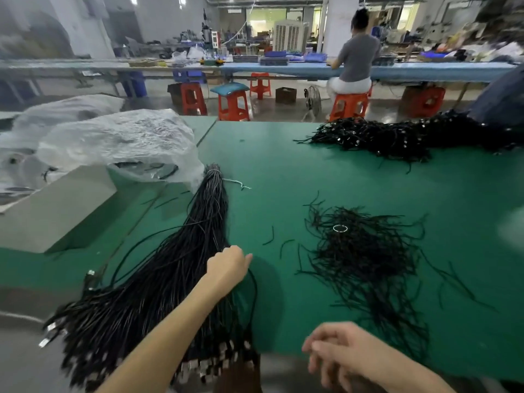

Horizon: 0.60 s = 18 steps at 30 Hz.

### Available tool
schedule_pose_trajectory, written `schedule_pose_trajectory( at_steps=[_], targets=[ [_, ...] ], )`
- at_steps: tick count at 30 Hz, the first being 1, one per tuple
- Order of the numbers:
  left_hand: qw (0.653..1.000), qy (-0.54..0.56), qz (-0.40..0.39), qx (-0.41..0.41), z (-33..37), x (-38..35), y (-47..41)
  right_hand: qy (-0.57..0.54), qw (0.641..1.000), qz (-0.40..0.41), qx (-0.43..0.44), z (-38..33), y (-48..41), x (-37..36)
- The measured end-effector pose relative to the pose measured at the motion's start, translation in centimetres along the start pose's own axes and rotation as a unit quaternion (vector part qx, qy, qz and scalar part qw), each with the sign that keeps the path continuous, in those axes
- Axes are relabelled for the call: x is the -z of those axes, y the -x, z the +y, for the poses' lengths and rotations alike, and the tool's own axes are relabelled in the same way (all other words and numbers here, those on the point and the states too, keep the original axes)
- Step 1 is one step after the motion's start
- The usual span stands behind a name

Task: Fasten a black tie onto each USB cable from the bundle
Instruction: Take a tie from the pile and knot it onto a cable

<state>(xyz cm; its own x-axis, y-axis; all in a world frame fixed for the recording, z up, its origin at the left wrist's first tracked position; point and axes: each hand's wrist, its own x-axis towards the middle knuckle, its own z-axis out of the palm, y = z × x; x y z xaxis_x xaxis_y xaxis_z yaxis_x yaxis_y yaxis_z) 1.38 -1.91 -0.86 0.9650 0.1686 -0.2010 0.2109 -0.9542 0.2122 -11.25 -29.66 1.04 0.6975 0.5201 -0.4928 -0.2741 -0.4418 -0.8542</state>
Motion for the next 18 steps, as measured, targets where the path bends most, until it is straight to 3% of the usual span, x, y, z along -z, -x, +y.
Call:
schedule_pose_trajectory(
  at_steps=[3,9,12,15,18],
  targets=[
    [0.999,-0.021,-0.029,-0.012,1.3,-1.1,-0.4,-0.06,0.997,0.037,0.015,-1.0,-1.8,-0.3],
    [0.983,0.178,-0.04,0.0,1.8,-0.8,-0.2,-0.1,0.981,0.154,0.058,-2.4,-5.5,-0.5],
    [0.922,0.382,-0.059,-0.004,2.7,-0.1,0.9,-0.099,0.974,0.191,0.077,-3.8,-8.0,-0.6],
    [0.836,0.542,-0.089,-0.015,3.3,1.2,1.7,-0.076,0.981,0.155,0.086,-4.9,-10.4,-1.3],
    [0.83,0.551,-0.083,-0.035,2.9,1.8,1.8,-0.096,0.982,0.122,0.107,-5.5,-11.9,-2.1]
  ],
)
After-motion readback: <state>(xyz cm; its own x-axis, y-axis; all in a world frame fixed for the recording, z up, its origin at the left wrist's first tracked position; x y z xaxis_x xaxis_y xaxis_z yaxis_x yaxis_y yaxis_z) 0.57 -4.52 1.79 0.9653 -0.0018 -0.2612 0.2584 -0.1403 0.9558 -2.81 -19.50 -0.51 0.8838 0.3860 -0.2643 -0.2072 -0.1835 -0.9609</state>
